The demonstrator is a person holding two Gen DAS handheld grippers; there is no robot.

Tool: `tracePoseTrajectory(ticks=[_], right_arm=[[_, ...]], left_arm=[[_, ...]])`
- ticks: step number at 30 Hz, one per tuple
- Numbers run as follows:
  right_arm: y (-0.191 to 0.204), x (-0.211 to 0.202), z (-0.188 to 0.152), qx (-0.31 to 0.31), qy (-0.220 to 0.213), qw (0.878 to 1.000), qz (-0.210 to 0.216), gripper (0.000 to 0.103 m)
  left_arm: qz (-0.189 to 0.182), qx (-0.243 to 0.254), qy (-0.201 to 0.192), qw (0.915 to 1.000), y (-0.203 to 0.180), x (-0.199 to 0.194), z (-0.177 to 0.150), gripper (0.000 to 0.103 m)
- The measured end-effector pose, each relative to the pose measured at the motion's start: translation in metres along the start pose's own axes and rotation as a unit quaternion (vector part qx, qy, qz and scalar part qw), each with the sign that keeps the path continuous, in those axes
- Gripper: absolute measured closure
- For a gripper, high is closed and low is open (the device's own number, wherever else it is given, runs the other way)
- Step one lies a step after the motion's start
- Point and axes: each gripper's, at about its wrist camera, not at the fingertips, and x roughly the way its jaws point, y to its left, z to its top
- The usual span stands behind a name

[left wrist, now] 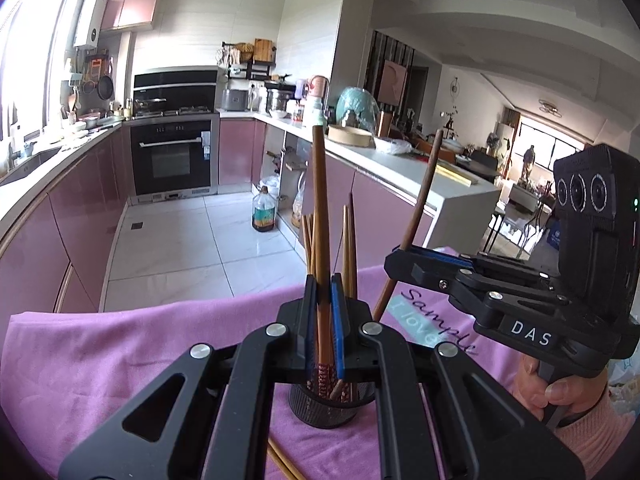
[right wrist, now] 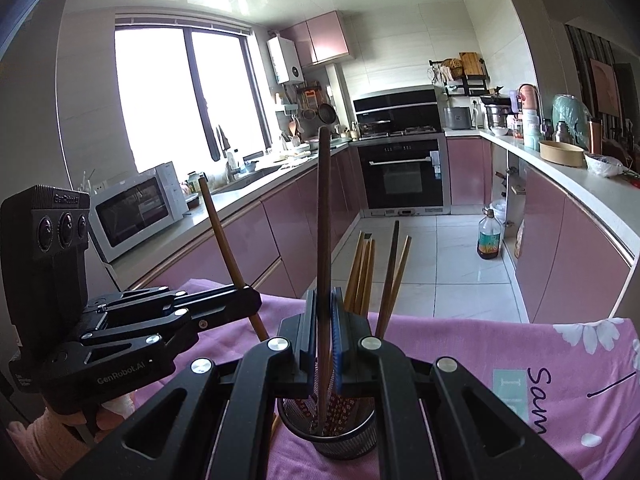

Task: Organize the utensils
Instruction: 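Lower the chopsticks into the mesh cup and open both grippers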

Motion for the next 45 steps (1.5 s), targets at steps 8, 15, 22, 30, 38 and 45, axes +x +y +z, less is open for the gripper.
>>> tracePoseTrajectory(ticks=[8,15,22,30,38,45], right_arm=[[-0.003,0.013,-0.011,0.006,0.025,1.000,-0.002,0.098],[-0.005,0.025,-0.014,0.008,0.045,0.999,0.000,0.098],[-0.007,0.030,-0.014,0.011,0.050,0.999,-0.006,0.097],[-0.007,0.034,-0.015,0.015,0.054,0.998,-0.012,0.097],[-0.007,0.041,-0.014,0.019,0.058,0.998,-0.018,0.097],[-0.011,0.043,-0.014,0.026,0.058,0.998,-0.024,0.096]], left_arm=[[-0.004,0.008,0.021,0.9997,0.008,0.015,-0.008,0.095],[-0.002,0.014,0.040,0.9991,0.015,0.023,-0.016,0.095],[0.001,0.016,0.052,0.9985,0.016,0.034,-0.021,0.095],[0.004,0.010,0.057,0.9983,0.019,0.046,-0.023,0.095],[0.006,0.001,0.060,0.9982,0.021,0.054,-0.022,0.095],[0.008,-0.019,0.063,0.9978,0.026,0.057,-0.027,0.095]])
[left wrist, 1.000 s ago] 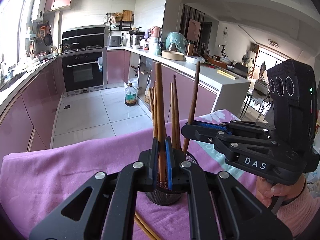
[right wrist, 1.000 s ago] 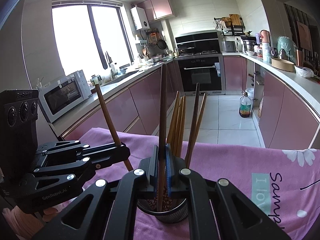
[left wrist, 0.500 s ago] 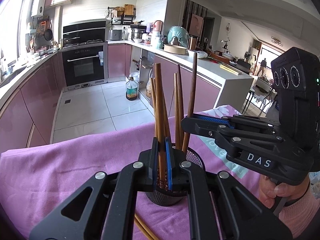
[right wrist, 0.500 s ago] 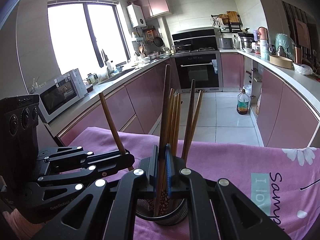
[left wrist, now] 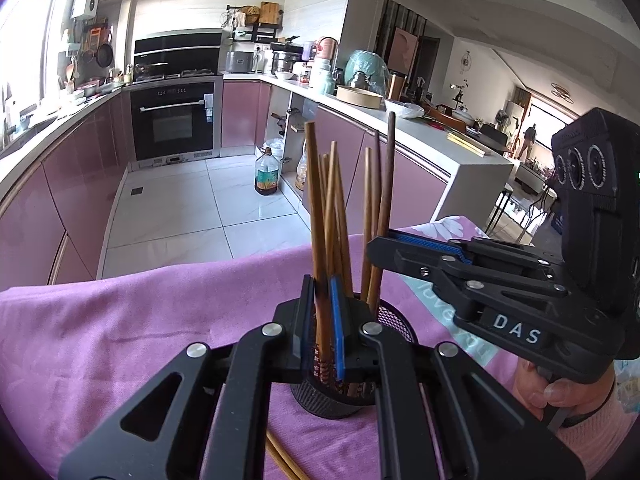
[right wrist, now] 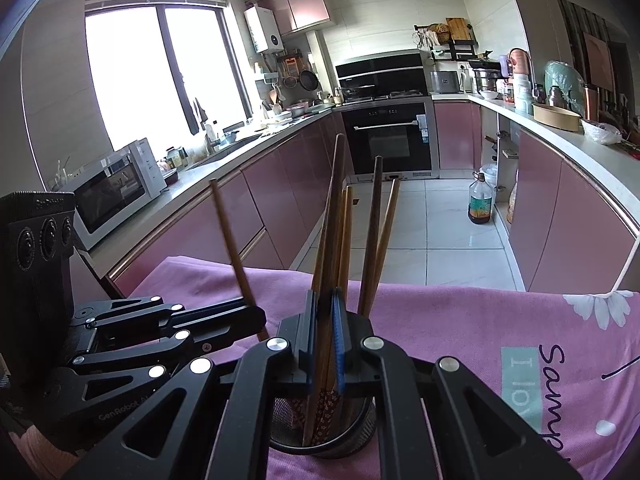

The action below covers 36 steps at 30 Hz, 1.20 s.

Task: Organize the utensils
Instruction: 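Lower the chopsticks into the mesh cup and open both grippers, then move both open grippers back toward the last two chopsticks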

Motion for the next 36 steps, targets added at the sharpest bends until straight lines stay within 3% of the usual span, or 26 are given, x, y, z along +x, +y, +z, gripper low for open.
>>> tracePoseTrajectory(ticks=[7,12,24,26,28,30,36], right_arm=[[0.000,-0.001,-0.002,0.001,0.001,1.000,0.002,0.094],[0.003,-0.006,-0.006,-0.003,0.000,1.000,0.005,0.081],[0.022,-0.045,-0.038,-0.034,-0.011,0.999,0.034,0.060],[0.030,-0.049,-0.045,-0.045,-0.009,0.998,0.043,0.057],[0.038,-0.050,-0.053,-0.053,-0.003,0.997,0.051,0.053],[0.045,-0.050,-0.062,-0.064,0.006,0.997,0.052,0.046],[0.055,-0.037,-0.088,-0.079,0.044,0.994,0.054,0.043]], left_arm=[[-0.002,-0.007,0.000,1.0000,0.005,0.000,-0.006,0.095],[0.008,-0.010,-0.016,0.9998,0.006,-0.013,-0.009,0.088],[0.066,-0.006,-0.055,0.9963,0.004,-0.059,-0.047,0.040],[0.074,-0.003,-0.059,0.9955,0.004,-0.066,-0.055,0.039],[0.081,-0.002,-0.061,0.9948,0.002,-0.073,-0.063,0.028],[0.089,-0.002,-0.064,0.9939,0.004,-0.082,-0.071,0.024],[0.109,-0.015,-0.053,0.9925,0.014,-0.093,-0.095,0.013]])
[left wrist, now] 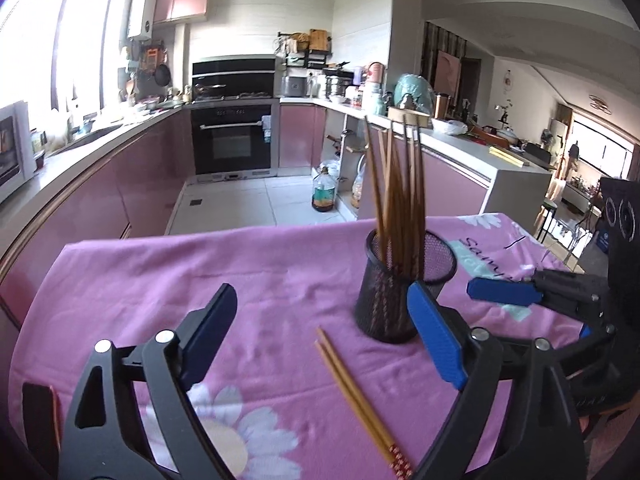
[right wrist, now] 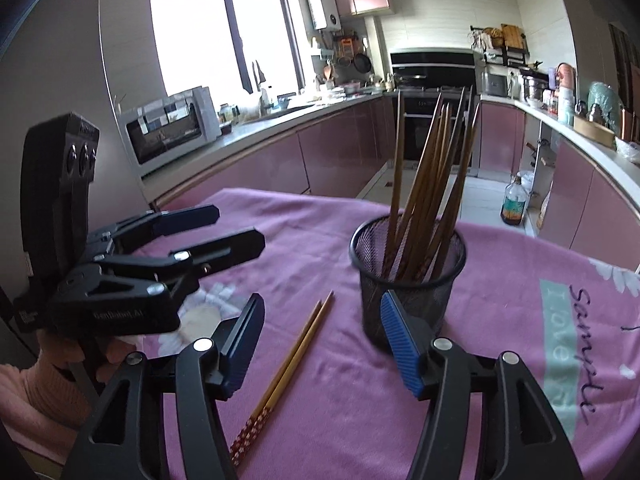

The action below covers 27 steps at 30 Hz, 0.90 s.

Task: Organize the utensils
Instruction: 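Move both open grippers back toward the last two chopsticks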

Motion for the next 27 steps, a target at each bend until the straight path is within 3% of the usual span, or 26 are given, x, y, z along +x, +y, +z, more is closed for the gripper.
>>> tracePoseTrajectory(ticks=[3,15,17,19,27], right_arm=[[0.002,0.009,-0.010,0.005,0.019,1.000,0.003,0.043],[0.015,0.040,-0.043,0.023,0.078,0.997,0.006,0.045],[0.017,0.043,-0.046,0.022,0.085,0.996,0.005,0.049],[0.019,0.046,-0.050,0.021,0.091,0.996,0.005,0.050],[0.027,0.055,-0.054,0.009,0.109,0.994,-0.002,0.061]], left_arm=[[0.015,-0.005,0.005,0.9999,0.007,-0.003,-0.009,0.008],[0.035,-0.018,0.046,0.9982,0.021,-0.002,-0.047,0.007],[0.035,-0.022,0.054,0.9977,0.024,-0.001,-0.052,0.009],[0.034,-0.023,0.062,0.9973,0.026,0.001,-0.057,0.017],[0.029,-0.026,0.085,0.9956,0.029,0.009,-0.071,0.022]])
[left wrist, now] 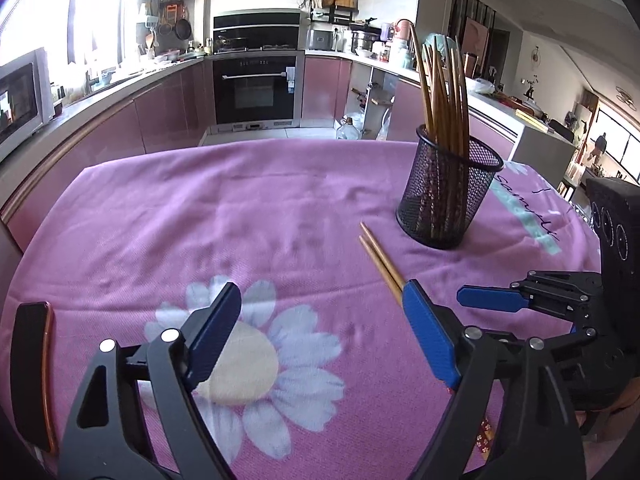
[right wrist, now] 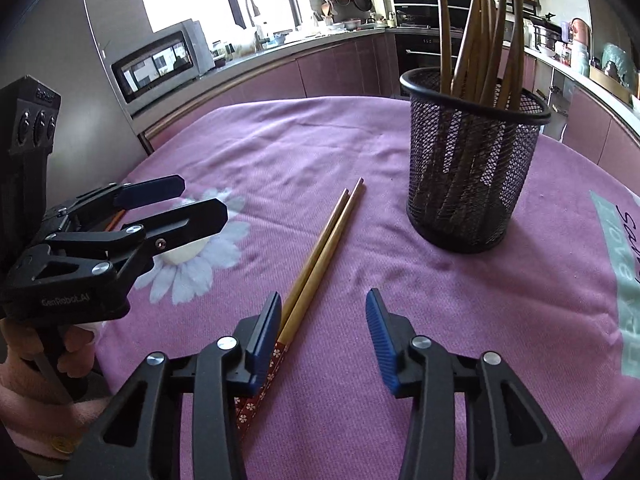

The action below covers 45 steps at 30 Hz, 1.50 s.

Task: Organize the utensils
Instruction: 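Move both open grippers back toward the last two chopsticks, then close the right gripper on one chopstick while the left gripper closes on the other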

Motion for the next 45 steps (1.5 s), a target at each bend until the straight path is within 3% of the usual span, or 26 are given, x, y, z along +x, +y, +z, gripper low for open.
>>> tracePoseTrajectory(ticks=[10,14,21,32,45], right_arm=[[-0.001,0.003,-0.002,-0.009,0.005,1.000,-0.023,0.066],[-0.004,0.004,-0.002,-0.005,0.012,1.000,-0.027,0.078],[-0.018,0.000,-0.003,0.027,0.013,1.000,-0.004,0.085],[-0.029,-0.002,-0.004,0.048,0.015,0.999,0.017,0.085],[-0.025,0.006,0.008,0.031,0.020,0.999,0.008,0.085]], left_arm=[[-0.007,0.004,0.010,0.9999,-0.005,0.006,-0.005,0.026],[-0.014,0.012,0.016,0.9997,-0.010,0.010,-0.007,0.027],[-0.018,0.028,0.027,0.9991,-0.020,0.017,-0.011,0.030],[-0.025,0.047,0.038,0.9979,-0.032,0.023,-0.015,0.031],[-0.032,0.068,0.060,0.9953,-0.039,0.036,-0.017,0.037]])
